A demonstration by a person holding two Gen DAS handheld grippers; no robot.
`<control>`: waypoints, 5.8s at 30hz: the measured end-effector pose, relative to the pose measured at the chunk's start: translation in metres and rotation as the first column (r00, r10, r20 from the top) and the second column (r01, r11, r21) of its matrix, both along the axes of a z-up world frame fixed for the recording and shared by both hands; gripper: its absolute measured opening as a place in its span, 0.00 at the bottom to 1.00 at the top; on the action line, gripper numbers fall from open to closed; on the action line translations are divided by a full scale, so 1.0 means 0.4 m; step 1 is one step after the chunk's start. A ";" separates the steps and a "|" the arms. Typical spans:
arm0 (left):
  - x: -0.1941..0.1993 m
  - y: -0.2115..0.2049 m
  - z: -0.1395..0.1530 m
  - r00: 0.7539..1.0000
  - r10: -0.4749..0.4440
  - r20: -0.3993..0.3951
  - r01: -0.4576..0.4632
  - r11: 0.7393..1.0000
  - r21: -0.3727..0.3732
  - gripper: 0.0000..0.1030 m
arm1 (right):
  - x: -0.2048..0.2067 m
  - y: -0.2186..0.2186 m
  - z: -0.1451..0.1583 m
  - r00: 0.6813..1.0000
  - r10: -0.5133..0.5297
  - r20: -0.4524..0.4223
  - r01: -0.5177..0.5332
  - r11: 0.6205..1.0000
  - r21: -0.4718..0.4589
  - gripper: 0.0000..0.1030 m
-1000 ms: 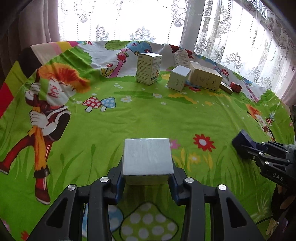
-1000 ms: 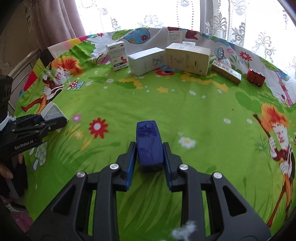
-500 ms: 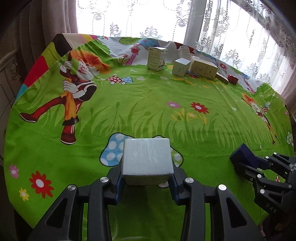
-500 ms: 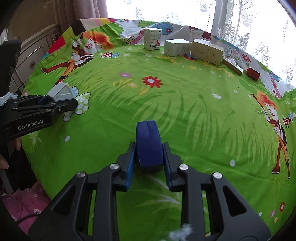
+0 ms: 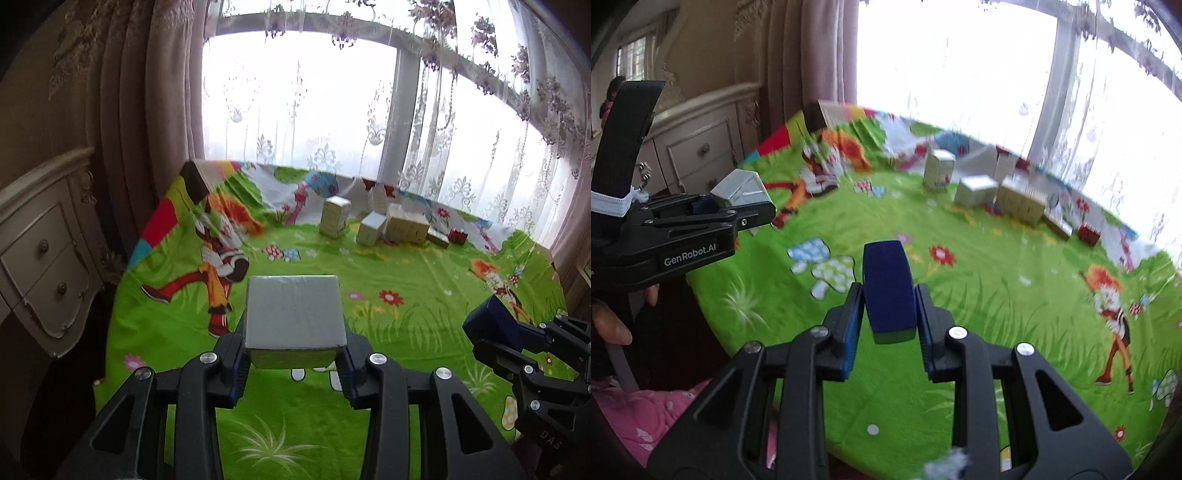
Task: Organize rigid objects
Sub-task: 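Lift and carry the white cube box and blue toy to the storage box, then open both grippers to drop the cube box and blue toy into the storage box, then move both grippers back over the bedspread toward the remaining boxes, then grasp the long white box with the right gripper while the left grasps the barcode box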
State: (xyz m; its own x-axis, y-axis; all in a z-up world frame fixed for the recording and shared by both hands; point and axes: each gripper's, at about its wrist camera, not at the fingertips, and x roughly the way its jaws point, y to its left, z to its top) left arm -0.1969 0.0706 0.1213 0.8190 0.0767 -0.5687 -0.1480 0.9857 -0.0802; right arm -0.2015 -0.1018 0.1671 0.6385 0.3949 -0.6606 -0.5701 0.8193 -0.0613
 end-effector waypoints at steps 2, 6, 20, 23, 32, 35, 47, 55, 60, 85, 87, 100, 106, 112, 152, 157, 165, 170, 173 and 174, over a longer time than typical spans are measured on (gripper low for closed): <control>-0.023 -0.003 0.047 0.998 -0.001 0.058 0.000 1.000 0.011 0.40 | -0.020 -0.005 0.047 0.999 -0.001 0.046 0.001 1.000 0.017 0.31; -0.069 -0.023 0.135 0.986 -0.019 0.164 0.011 0.999 0.050 0.40 | -0.058 -0.025 0.129 0.991 -0.012 0.132 0.007 0.999 0.043 0.31; -0.175 -0.112 0.313 0.920 -0.127 0.370 0.085 0.988 0.128 0.40 | -0.180 -0.106 0.317 0.931 -0.081 0.356 0.045 0.993 0.109 0.31; -0.178 -0.144 0.325 0.913 -0.166 0.372 0.120 0.982 0.143 0.40 | -0.197 -0.139 0.327 0.919 -0.118 0.377 0.077 0.989 0.123 0.31; -0.194 -0.322 0.341 0.855 -0.360 0.373 0.291 0.929 0.230 0.40 | -0.230 -0.295 0.346 0.881 -0.267 0.390 0.222 0.962 0.158 0.31; -0.194 -0.404 0.339 0.823 -0.441 0.359 0.367 0.894 0.258 0.40 | -0.247 -0.353 0.347 0.862 -0.321 0.391 0.277 0.946 0.166 0.31; -0.248 -0.732 0.304 0.647 -0.708 0.282 0.609 0.703 0.367 0.40 | -0.360 -0.642 0.300 0.716 -0.603 0.350 0.579 0.794 0.185 0.31; -0.262 -0.931 0.215 0.527 -0.838 0.144 0.762 0.541 0.356 0.40 | -0.454 -0.835 0.218 0.595 -0.769 0.234 0.742 0.638 0.208 0.31; -0.275 -1.044 0.138 0.438 -0.899 0.019 0.842 0.418 0.341 0.40 | -0.492 -0.901 0.160 0.548 -0.818 0.173 0.802 0.573 0.167 0.31; -0.166 -1.148 -0.103 0.260 -0.934 -0.246 0.952 0.290 -0.093 0.64 | -0.483 -1.054 0.011 0.402 -0.908 -0.123 0.915 0.404 0.004 0.72; -0.129 -1.105 -0.113 0.312 -0.919 -0.240 0.936 0.340 -0.086 0.64 | -0.448 -1.022 0.003 0.443 -0.886 -0.139 0.895 0.447 0.004 0.72; 0.200 -0.532 -0.191 0.862 -0.439 -0.253 0.471 0.878 0.082 0.64 | -0.088 -0.620 -0.131 0.814 -0.504 -0.289 0.503 0.860 -0.081 0.72; 0.309 -0.279 -0.208 0.962 -0.162 -0.218 0.203 0.962 0.181 0.64 | 0.133 -0.386 -0.207 0.864 -0.329 -0.381 0.340 0.940 -0.040 0.72; 0.353 -0.055 -0.243 0.975 0.040 -0.217 -0.003 0.986 0.168 0.64 | 0.389 -0.182 -0.257 0.850 -0.290 -0.439 0.326 0.945 0.006 0.72; 0.801 -0.102 -0.236 0.966 -0.099 -0.240 0.125 0.988 0.092 0.83 | 0.515 -0.153 -0.297 0.933 -0.219 -0.285 0.206 0.976 -0.077 0.39; 0.956 -0.137 -0.225 0.968 -0.110 -0.226 0.154 0.970 0.186 0.83 | 0.515 -0.158 -0.304 0.939 -0.220 -0.264 0.219 0.975 -0.037 0.40; 0.784 -0.098 -0.228 0.967 -0.178 -0.180 0.183 0.983 0.013 0.52 | 0.524 -0.167 -0.305 0.936 -0.205 -0.285 0.216 0.976 0.008 0.47; 0.560 -0.078 -0.237 0.972 -0.145 -0.185 0.145 0.989 -0.014 0.41 | 0.535 -0.148 -0.309 0.939 -0.203 -0.279 0.208 0.978 -0.011 0.59; 0.458 -0.054 -0.235 0.972 -0.122 -0.200 0.122 0.992 -0.011 0.40 | 0.549 -0.142 -0.311 0.936 -0.223 -0.273 0.224 0.974 -0.028 0.59; 0.434 -0.048 -0.236 0.972 -0.115 -0.203 0.117 0.993 0.002 0.40 | 0.552 -0.140 -0.311 0.935 -0.230 -0.270 0.229 0.973 -0.035 0.58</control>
